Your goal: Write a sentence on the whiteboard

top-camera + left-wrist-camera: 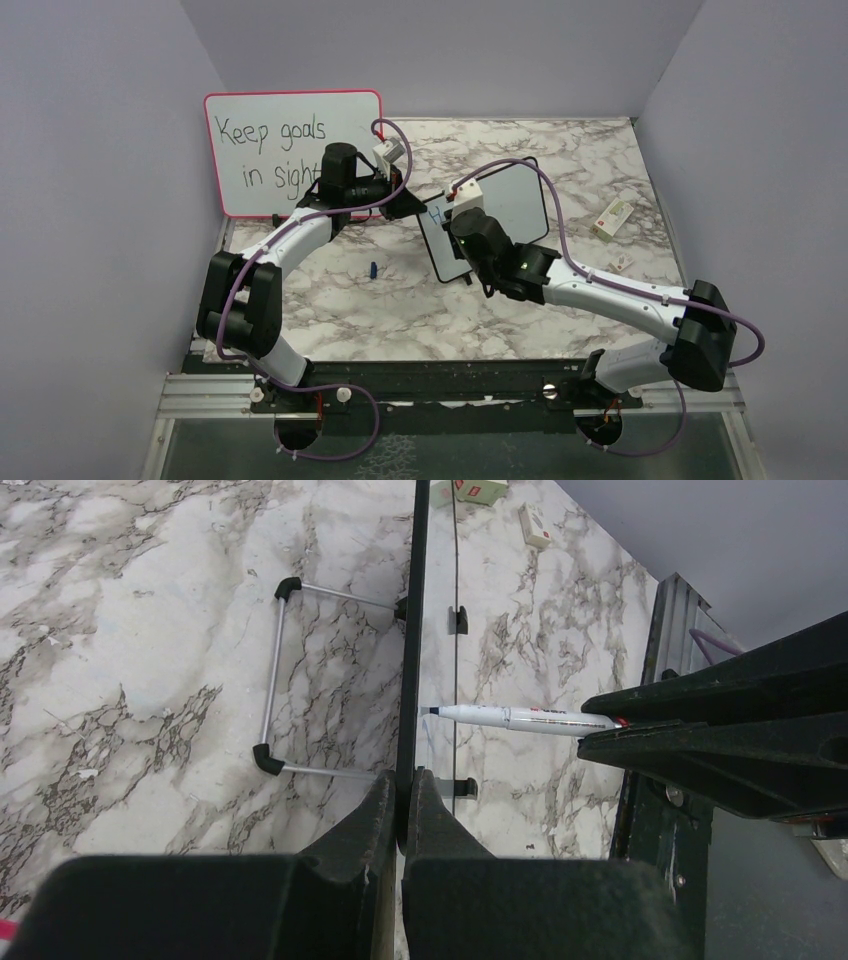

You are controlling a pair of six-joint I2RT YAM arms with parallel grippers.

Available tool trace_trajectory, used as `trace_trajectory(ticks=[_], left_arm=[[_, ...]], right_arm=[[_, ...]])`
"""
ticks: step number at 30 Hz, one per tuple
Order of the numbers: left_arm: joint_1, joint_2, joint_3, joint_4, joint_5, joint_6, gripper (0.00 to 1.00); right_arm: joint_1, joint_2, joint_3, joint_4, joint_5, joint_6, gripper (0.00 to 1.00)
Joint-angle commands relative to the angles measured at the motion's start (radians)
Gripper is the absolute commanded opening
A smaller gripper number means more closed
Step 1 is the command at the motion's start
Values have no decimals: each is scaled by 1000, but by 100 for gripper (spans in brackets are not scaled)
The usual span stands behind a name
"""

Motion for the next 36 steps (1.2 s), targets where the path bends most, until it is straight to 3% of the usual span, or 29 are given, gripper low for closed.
trace_trajectory(ticks=[1,20,36], left_arm=[[4,0,5,-49,23,48,0],[4,-3,5,-48,19,48,0],[4,-2,5,-52,19,47,0]], right_arm=[[-10,16,6,41,1,-1,1],[-9,-12,-21,-3,-64,2,1],[-9,-20,-36,-70,-17,11,1]])
